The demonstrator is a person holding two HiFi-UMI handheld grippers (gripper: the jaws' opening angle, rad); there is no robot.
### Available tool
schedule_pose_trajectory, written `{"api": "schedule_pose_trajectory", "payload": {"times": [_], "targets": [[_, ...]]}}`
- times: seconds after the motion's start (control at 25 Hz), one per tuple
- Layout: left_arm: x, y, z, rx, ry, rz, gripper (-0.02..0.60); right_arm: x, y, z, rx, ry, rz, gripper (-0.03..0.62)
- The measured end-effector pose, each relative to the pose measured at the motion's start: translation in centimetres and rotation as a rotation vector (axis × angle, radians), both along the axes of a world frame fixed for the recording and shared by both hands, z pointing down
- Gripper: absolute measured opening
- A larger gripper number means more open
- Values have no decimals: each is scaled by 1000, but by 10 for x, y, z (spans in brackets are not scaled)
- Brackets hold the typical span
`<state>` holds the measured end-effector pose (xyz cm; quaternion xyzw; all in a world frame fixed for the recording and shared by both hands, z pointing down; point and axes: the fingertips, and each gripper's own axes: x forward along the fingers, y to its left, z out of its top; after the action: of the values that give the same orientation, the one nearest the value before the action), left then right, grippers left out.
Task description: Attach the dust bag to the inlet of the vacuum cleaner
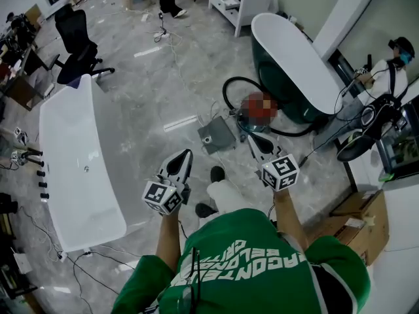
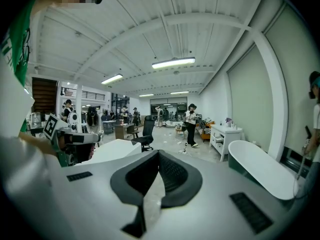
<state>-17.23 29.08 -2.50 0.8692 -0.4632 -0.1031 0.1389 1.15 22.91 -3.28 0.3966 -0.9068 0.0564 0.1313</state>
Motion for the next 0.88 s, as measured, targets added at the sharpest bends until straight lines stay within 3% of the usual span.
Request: {"api": "schedule_pose_trajectory", "payload": {"times": [0.44, 0.68, 0.88], "targets": [[-15, -36, 7, -12, -26, 15, 3, -23, -38, 4, -8, -35, -7, 8], [-29, -88, 18, -36, -29, 72, 3, -36, -77, 15, -19, -47, 32, 8], [-22, -144, 24, -48, -22, 141, 3, -19, -124, 21, -28, -60, 110, 8]]}}
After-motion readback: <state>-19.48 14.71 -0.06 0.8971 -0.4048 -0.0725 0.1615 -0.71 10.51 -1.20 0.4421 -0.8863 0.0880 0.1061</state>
